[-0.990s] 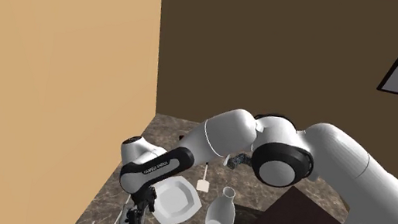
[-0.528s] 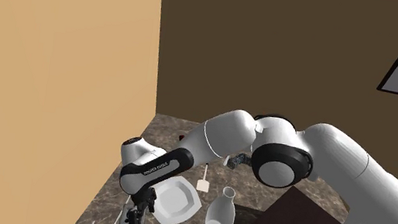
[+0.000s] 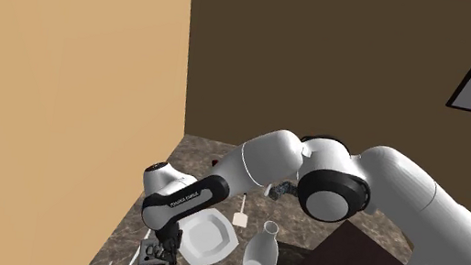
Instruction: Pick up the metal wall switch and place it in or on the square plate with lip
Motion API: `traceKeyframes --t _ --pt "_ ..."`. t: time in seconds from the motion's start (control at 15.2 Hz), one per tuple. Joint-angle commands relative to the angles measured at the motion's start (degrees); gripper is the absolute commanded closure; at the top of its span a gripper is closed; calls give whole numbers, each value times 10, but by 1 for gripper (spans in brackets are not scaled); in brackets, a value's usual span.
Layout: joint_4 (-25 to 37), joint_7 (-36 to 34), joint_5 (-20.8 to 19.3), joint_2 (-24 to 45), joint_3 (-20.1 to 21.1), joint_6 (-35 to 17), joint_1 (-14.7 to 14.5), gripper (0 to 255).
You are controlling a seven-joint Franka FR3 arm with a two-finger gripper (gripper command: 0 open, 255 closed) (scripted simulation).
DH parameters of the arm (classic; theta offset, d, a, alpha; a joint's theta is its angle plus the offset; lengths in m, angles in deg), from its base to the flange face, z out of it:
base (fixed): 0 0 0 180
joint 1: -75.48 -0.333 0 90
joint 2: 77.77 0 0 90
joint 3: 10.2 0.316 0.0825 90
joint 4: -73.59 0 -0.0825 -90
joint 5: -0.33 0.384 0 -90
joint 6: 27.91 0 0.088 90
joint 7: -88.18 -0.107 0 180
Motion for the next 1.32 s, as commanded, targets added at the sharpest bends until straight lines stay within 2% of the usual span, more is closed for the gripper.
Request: traceKeyframes --t 0.0,0.07,0.13,0.4,0.46,0.92,1.25 --pt "0 0 0 0 0 0 0 255" --pt "0 0 0 0 0 0 0 255" --pt "0 0 0 0 0 0 0 0" --pt "146 2 -15 46 -3 103 8 0" --pt "162 2 -16 52 -4 113 9 0" --pt "129 5 -13 66 -2 66 4 0" --pt "129 5 -13 66 -2 66 4 0"
